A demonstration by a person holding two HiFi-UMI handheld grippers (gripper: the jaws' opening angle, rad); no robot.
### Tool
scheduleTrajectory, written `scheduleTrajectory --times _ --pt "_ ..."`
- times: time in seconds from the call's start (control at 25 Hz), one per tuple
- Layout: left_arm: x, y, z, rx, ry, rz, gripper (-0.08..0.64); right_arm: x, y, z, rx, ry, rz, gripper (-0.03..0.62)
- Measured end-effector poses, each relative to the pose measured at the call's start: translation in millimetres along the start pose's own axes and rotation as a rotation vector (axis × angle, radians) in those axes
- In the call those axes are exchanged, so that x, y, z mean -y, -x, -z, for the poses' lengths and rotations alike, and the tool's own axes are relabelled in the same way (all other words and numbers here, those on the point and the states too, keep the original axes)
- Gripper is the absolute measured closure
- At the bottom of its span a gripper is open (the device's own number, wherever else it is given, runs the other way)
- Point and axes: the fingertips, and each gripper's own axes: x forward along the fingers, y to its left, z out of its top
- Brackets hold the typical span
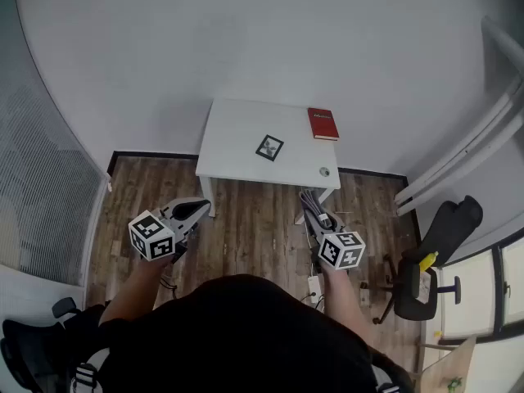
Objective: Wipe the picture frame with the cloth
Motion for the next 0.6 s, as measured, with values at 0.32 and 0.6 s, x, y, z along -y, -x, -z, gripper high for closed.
scheduleTrajectory --times 0.32,0.6 --pt "7 -13 3 -0.03 -0.021 0.01 0.549 6 20 11 0.001 -0.025 0.029 0.489" --pt "-13 -7 9 -0.065 -0.022 -0.021 0.549 2 14 7 0.014 -0.037 0.068 0.488"
